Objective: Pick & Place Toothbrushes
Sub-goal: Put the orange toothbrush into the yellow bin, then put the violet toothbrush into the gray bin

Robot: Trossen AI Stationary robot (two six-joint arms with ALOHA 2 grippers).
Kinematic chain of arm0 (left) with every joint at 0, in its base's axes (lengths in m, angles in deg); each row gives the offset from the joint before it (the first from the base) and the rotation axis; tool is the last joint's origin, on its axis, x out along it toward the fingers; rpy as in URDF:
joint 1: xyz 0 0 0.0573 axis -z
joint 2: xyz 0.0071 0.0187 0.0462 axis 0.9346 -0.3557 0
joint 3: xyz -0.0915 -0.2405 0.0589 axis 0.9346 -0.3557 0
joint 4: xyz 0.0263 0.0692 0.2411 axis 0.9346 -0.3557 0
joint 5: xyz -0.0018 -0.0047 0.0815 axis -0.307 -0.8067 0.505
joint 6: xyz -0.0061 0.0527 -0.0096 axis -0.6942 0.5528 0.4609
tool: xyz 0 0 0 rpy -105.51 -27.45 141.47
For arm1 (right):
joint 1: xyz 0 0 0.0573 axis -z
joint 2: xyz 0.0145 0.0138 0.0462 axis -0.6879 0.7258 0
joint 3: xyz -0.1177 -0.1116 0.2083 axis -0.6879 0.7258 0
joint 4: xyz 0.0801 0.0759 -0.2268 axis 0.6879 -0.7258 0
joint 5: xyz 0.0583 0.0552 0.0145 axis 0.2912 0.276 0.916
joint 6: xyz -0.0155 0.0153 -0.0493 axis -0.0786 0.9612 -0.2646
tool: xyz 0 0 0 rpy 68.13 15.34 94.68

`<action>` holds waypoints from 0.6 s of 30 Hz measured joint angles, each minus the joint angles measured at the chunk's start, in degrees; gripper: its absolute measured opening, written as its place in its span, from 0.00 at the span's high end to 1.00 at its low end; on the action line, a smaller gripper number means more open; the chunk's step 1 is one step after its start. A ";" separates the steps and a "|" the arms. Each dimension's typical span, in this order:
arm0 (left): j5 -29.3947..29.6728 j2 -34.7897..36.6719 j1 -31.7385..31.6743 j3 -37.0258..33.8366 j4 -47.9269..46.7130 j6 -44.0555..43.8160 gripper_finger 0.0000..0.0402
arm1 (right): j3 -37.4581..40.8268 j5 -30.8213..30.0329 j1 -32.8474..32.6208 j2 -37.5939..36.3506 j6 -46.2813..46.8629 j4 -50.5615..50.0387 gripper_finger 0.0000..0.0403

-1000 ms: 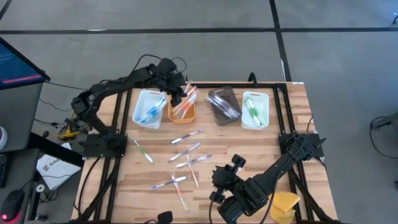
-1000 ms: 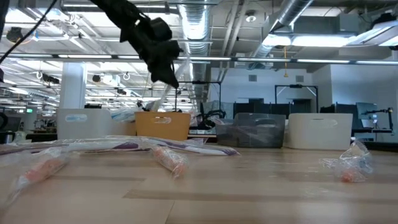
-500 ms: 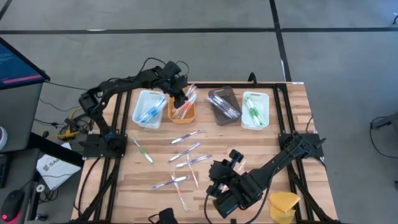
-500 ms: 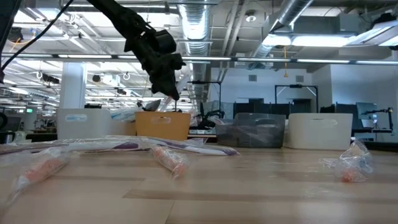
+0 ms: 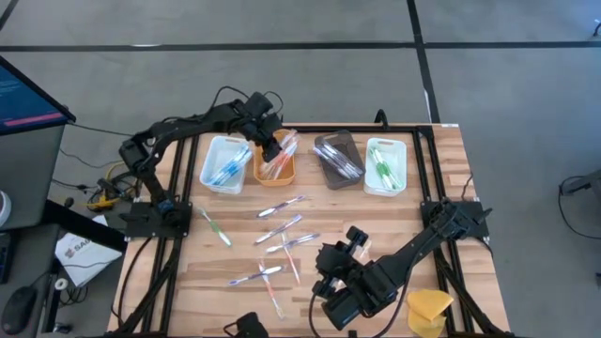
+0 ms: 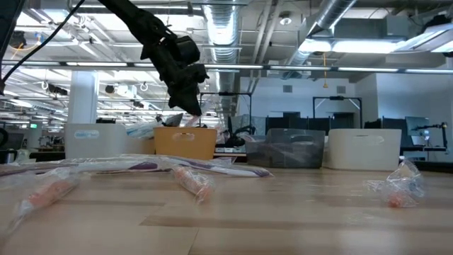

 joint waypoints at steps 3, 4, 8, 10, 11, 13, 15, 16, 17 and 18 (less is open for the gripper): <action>4.33 0.01 0.02 0.00 0.01 0.06 0.79 | 0.00 0.11 0.00 0.00 0.02 0.00 0.81; 5.58 0.01 0.02 0.00 0.07 0.04 0.77 | 0.00 0.11 0.00 0.00 0.03 0.03 0.81; 7.08 -0.01 0.02 0.00 0.26 0.04 0.67 | 0.00 0.25 0.00 0.00 0.15 0.26 0.81; 7.62 0.01 0.03 0.00 0.36 0.03 0.62 | 0.00 0.42 0.00 0.00 0.12 0.26 0.81; 7.69 0.01 0.16 0.00 0.38 -0.13 0.59 | 0.00 0.43 -0.01 0.00 0.04 0.25 0.81; 7.76 0.05 0.58 0.00 0.37 -2.21 0.55 | 0.00 0.56 -0.02 0.00 0.02 0.22 0.81; 7.79 0.97 1.34 -0.04 -0.50 -5.91 0.51 | 0.00 0.57 -0.20 0.00 0.02 0.22 0.81; 7.70 1.68 1.97 -0.04 -0.93 -6.76 0.50 | 0.00 0.57 -0.29 -0.01 -0.01 0.20 0.81; 7.29 2.61 2.61 -0.04 -1.51 -7.18 0.49 | 0.00 0.59 -0.38 -0.02 -0.50 0.24 0.81; 6.55 3.70 3.28 -0.05 -2.81 -7.15 0.48 | 0.00 0.59 -0.52 -0.02 -1.15 0.35 0.81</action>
